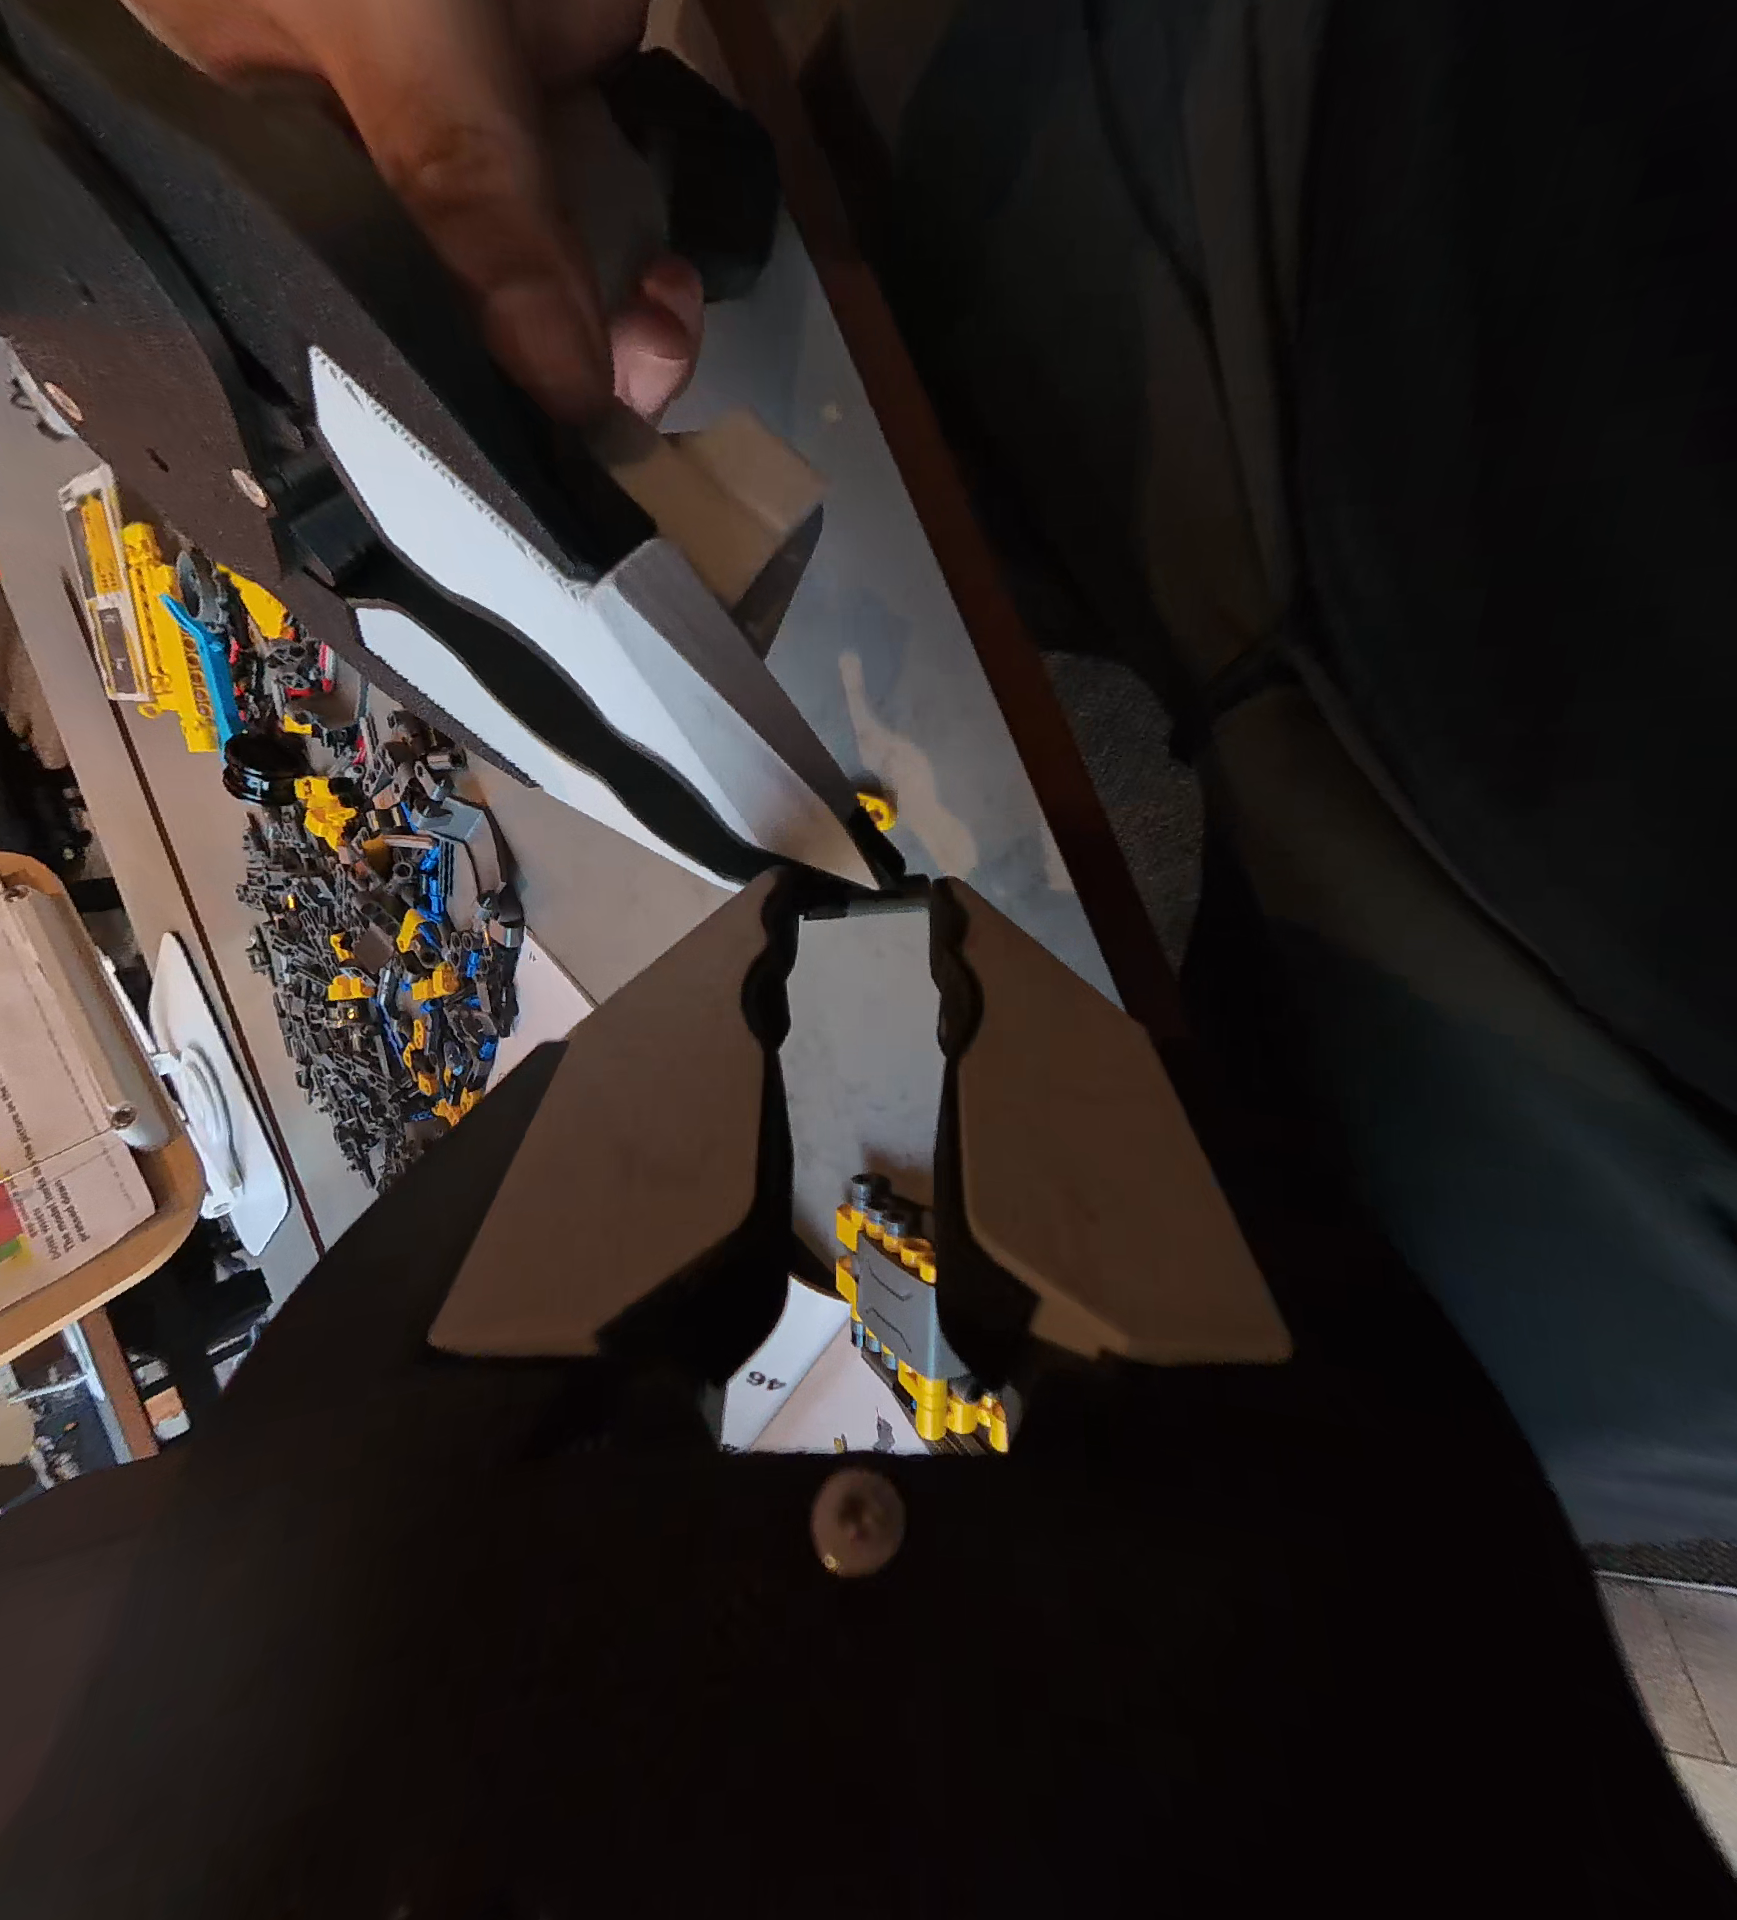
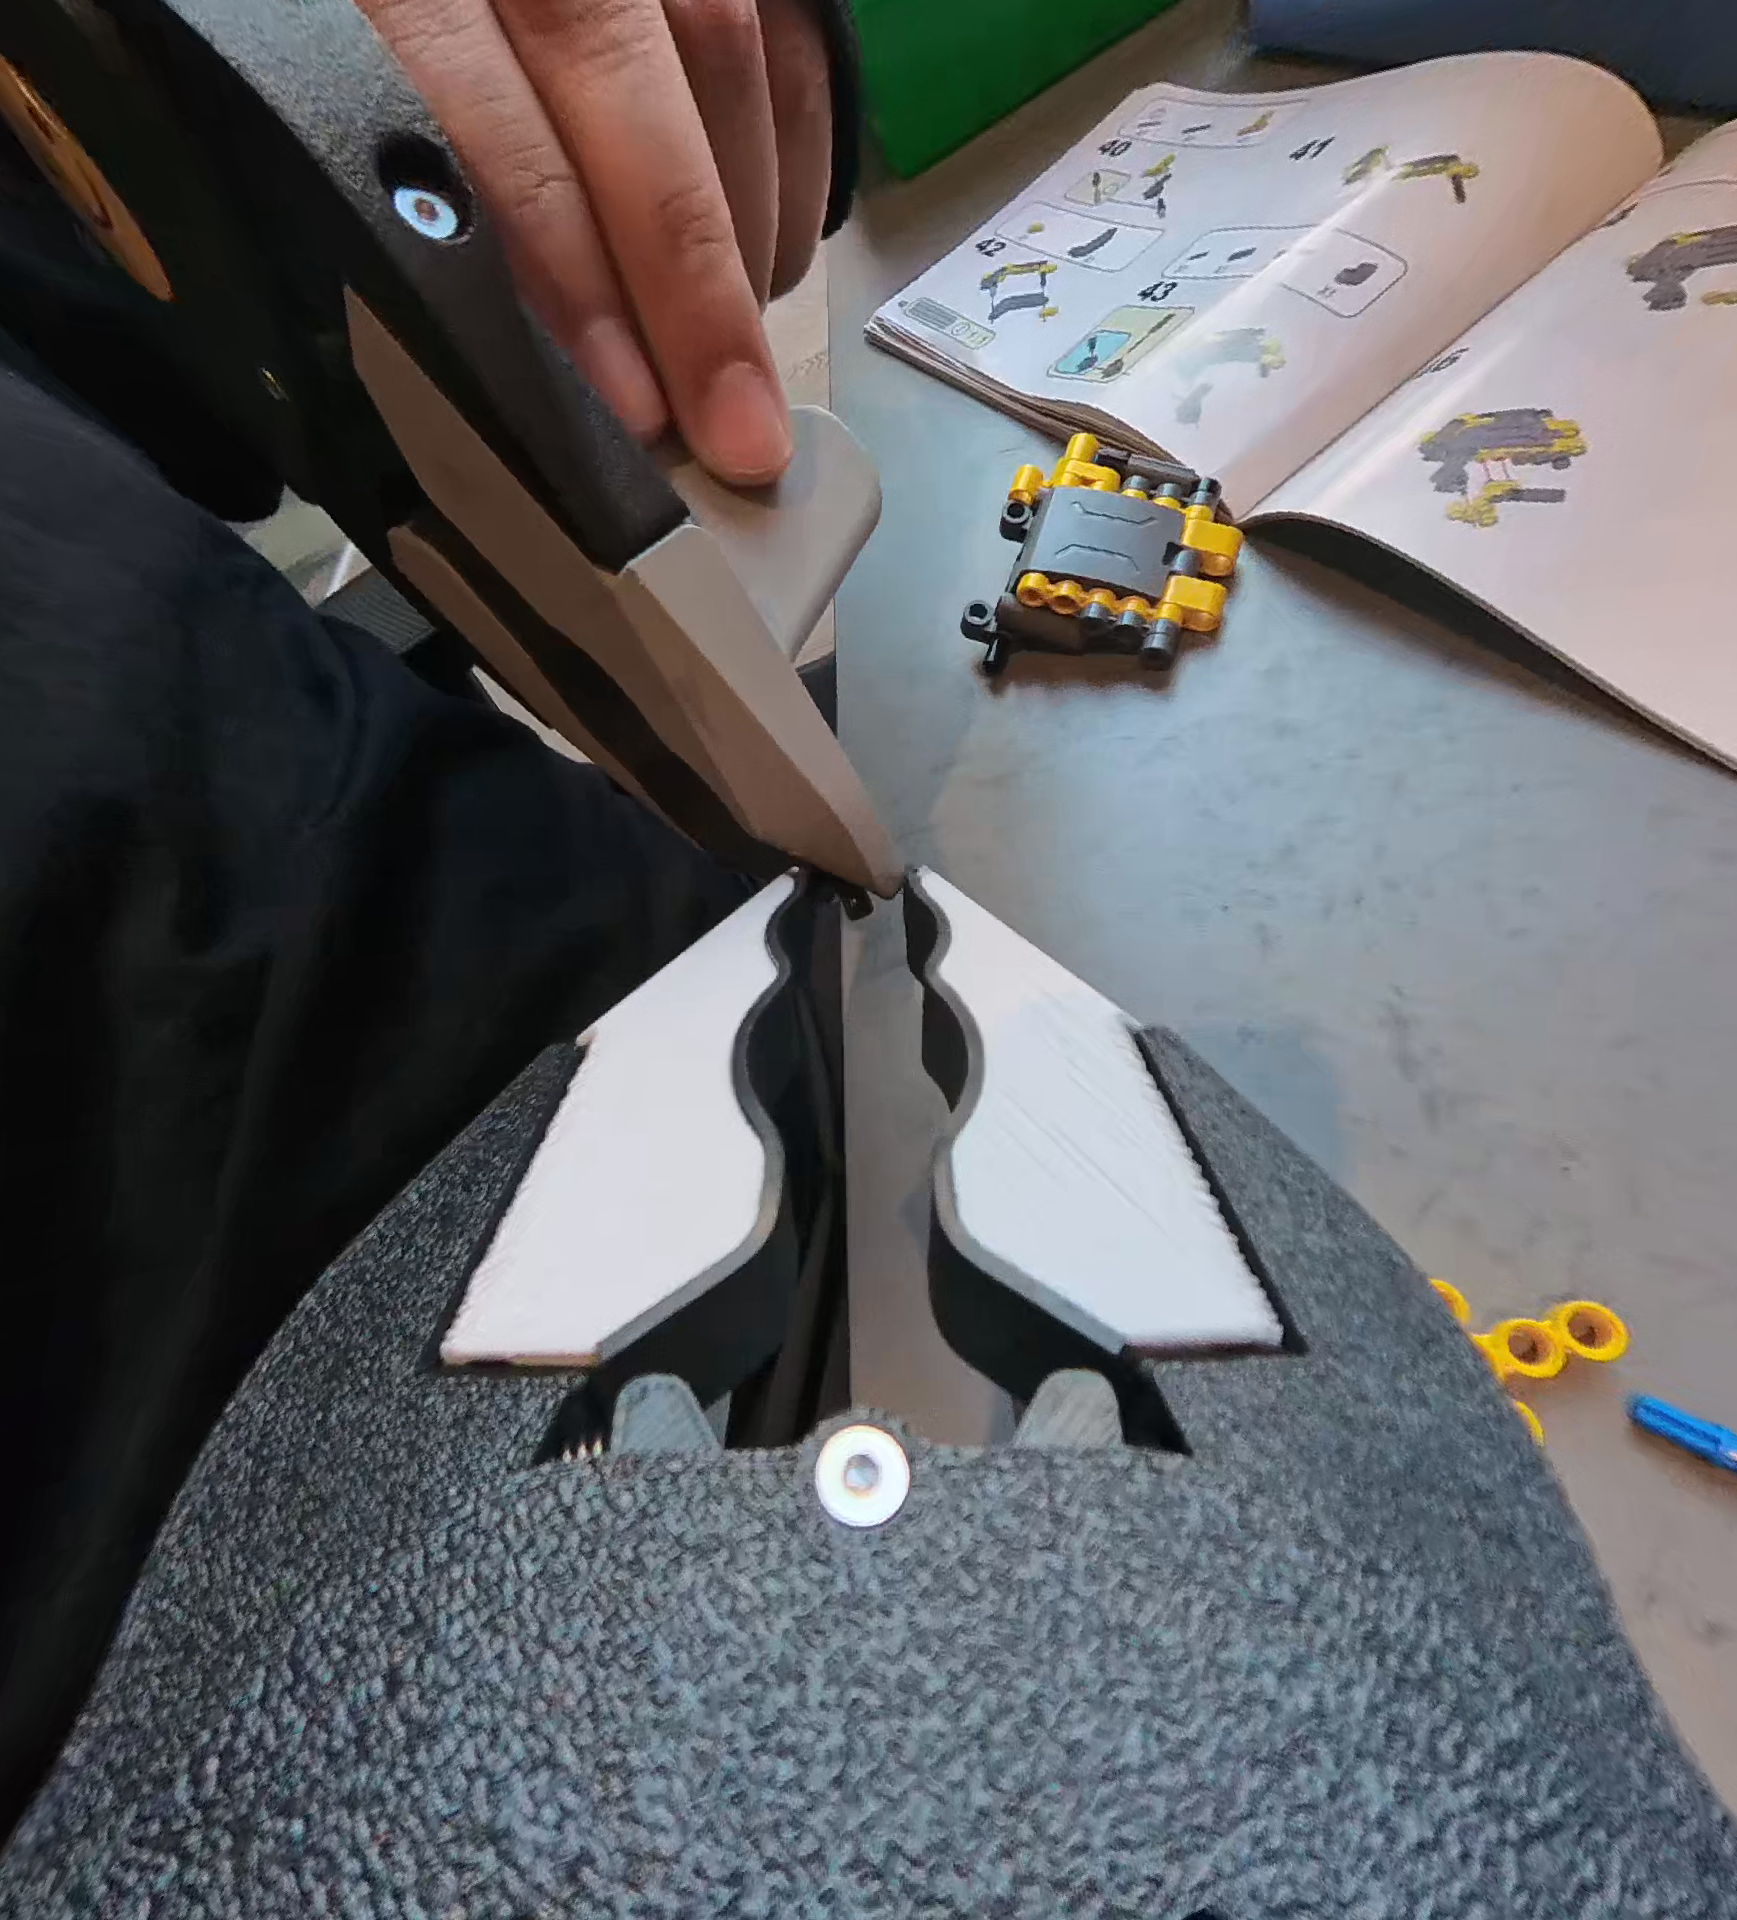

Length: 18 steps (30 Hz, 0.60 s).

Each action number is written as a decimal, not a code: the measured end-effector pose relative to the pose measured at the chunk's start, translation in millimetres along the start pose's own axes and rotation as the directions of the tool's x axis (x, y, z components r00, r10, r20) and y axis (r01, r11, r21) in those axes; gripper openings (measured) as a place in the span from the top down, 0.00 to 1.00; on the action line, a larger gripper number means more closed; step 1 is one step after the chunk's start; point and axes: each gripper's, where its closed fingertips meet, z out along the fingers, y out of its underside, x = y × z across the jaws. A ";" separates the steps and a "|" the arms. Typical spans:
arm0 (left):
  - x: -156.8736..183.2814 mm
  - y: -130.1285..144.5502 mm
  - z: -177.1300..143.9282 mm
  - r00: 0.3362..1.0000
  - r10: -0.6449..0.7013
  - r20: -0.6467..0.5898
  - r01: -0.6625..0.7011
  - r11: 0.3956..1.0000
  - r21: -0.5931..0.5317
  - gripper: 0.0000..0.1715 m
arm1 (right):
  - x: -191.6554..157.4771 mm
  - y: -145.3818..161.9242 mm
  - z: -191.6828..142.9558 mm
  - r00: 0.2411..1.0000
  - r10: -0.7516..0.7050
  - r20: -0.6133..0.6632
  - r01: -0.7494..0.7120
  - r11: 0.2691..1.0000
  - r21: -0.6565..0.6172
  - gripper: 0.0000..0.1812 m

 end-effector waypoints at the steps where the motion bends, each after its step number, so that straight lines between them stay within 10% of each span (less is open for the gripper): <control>1: -1.3 0.9 0.9 1.000 -0.007 0.015 0.007 1.000 -0.001 0.87 | 1.5 -0.1 -0.4 1.000 0.009 0.000 -0.009 1.000 0.005 0.92; 18: -13.1 1.3 2.2 0.984 -0.126 0.128 0.120 0.992 0.049 0.87 | 2.5 -6.9 -8.1 0.976 0.189 0.112 -0.200 0.974 0.101 0.93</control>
